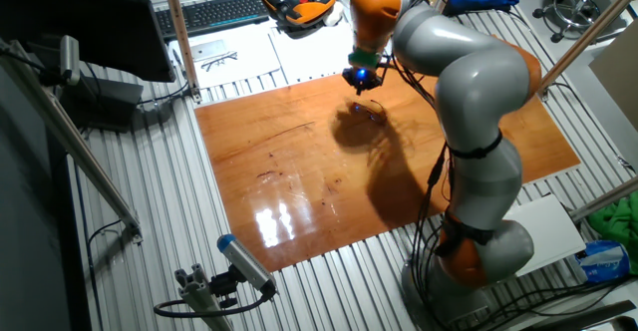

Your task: Unfold the leg of the glasses (with one hand)

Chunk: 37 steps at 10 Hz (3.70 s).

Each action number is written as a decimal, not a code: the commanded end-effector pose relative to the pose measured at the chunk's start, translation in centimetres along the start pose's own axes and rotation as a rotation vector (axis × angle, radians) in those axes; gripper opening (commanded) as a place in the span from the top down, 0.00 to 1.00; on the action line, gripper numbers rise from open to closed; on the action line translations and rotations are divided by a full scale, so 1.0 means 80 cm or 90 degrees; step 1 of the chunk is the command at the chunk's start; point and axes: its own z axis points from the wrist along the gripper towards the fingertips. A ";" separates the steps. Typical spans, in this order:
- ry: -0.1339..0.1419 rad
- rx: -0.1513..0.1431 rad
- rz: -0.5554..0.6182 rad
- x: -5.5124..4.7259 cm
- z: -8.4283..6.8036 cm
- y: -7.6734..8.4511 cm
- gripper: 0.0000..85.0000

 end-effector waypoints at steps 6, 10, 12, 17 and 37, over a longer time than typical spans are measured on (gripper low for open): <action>-0.014 0.003 -0.422 -0.013 0.016 -0.008 1.00; 0.020 0.047 -0.584 -0.017 0.020 -0.011 1.00; 0.019 0.048 -0.618 -0.020 0.029 -0.016 1.00; 0.014 0.055 -0.645 -0.026 0.046 -0.017 1.00; -0.027 0.041 -0.636 -0.029 0.106 -0.029 1.00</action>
